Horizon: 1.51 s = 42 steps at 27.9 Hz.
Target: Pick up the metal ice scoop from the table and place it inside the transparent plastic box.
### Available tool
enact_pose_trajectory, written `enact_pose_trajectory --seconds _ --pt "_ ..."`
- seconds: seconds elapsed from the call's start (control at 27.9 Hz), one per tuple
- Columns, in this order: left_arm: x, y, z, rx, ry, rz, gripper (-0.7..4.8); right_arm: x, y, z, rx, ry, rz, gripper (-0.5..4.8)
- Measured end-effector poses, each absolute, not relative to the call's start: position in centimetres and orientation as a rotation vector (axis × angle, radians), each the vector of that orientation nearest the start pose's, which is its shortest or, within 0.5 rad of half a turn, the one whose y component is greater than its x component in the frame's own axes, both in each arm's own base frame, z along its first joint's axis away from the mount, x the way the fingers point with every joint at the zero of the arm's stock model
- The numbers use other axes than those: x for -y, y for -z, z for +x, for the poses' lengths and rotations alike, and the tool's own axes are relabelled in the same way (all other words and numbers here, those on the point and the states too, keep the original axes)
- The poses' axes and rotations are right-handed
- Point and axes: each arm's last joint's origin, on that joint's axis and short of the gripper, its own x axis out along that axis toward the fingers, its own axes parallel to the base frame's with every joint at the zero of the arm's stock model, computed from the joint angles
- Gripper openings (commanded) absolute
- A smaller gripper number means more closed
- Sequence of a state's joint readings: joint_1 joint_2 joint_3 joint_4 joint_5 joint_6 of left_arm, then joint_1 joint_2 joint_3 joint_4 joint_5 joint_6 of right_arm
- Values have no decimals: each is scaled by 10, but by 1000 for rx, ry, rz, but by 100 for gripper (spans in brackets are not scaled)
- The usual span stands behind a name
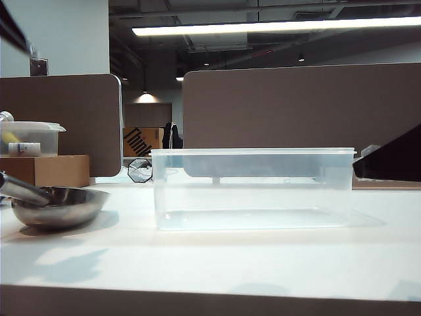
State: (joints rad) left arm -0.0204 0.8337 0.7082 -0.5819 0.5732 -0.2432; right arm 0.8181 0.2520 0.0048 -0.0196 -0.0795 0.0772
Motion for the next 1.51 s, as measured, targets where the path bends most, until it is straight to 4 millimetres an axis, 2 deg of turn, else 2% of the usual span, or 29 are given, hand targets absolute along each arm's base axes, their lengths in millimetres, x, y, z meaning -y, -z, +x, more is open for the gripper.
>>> enact_pose_trajectory --seconds 0.18,0.32,0.54,0.61,0.72,0.75,0.86,0.9,1.25,1.33,1.51 --pt "23 -248 193 -1013 422 -384 479 -82 -142 73 -290 -881 -28 -1" --pt "36 -229 211 -1176 403 -312 479 -82 -142 73 -290 -881 -28 -1" --pt "53 -211 248 -1258 359 -202 479 -81 -142 74 -291 -877 -27 -1" --pt "56 -198 258 -1271 362 -188 479 -81 -142 74 -291 -878 -27 -1" --pt "57 -183 262 -1341 366 -184 479 -81 -142 74 -287 -878 -26 -1" --pt "57 -178 263 -1362 367 -184 415 -81 -143 74 -285 -878 -25 -1" --pt "58 -176 263 -1370 373 -182 54 -81 -143 74 -285 -878 -25 -1" --pt "58 -176 263 -1371 378 -180 -12 -81 -143 74 -285 -878 -25 -1" --pt "58 -179 262 -1343 418 -99 -5 -81 -143 74 -285 -878 -25 -1" --pt "56 -187 260 -1303 388 -56 -6 -81 -143 74 -285 -878 -25 -1" --pt "53 -226 249 -1094 434 44 -5 -80 -144 74 -268 -869 -16 -1"
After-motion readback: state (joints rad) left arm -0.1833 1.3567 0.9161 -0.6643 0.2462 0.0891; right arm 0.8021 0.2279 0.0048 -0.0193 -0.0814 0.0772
